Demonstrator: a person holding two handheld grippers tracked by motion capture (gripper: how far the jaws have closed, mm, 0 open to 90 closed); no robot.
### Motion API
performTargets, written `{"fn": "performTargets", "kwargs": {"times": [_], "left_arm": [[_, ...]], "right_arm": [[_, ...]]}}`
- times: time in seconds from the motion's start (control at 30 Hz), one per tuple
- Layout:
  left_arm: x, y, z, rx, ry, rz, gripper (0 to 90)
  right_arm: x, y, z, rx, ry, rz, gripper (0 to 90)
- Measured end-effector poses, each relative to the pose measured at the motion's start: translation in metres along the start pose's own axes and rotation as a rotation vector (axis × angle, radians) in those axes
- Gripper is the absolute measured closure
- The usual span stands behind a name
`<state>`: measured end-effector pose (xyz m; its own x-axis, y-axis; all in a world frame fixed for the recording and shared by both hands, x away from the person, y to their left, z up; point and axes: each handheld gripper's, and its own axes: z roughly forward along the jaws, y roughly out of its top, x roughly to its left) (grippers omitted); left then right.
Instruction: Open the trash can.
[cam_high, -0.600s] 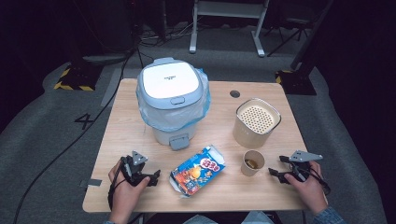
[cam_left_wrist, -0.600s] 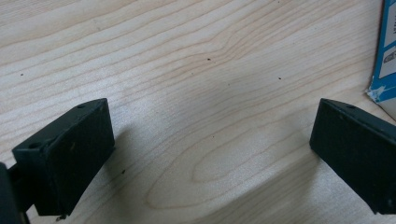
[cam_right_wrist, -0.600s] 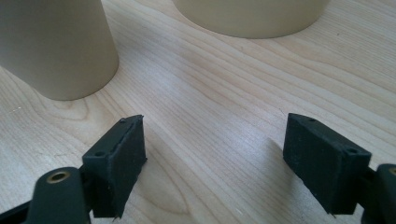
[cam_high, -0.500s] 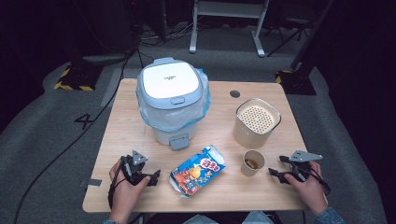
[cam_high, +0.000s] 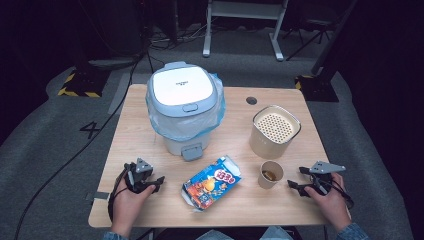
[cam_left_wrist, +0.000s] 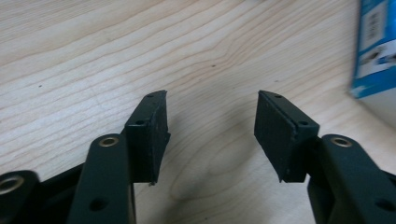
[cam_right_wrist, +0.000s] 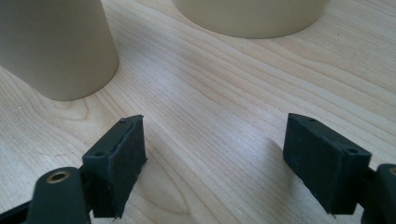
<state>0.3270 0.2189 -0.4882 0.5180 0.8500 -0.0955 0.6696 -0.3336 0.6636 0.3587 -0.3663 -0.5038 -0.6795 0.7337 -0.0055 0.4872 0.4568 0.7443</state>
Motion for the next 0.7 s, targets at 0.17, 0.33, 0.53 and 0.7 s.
{"fn": "performTargets", "kwargs": {"times": [0.17,0.33,0.53,0.7], "left_arm": [[0.002,0.007,-0.012,0.01,-0.045,0.038,56.7],[0.001,0.014,-0.022,-0.021,-0.066,0.053,60.6],[-0.001,0.021,-0.029,-0.074,-0.084,0.066,60.3],[-0.002,0.029,-0.038,-0.109,-0.11,0.069,57.9]], "right_arm": [[0.0,0.0,0.0,0.0,0.0,0.0,21.5],[0.0,0.0,0.0,0.0,0.0,0.0,21.5],[0.0,0.0,0.0,0.0,0.0,0.0,21.5],[0.0,0.0,0.0,0.0,0.0,0.0,21.5]]}}
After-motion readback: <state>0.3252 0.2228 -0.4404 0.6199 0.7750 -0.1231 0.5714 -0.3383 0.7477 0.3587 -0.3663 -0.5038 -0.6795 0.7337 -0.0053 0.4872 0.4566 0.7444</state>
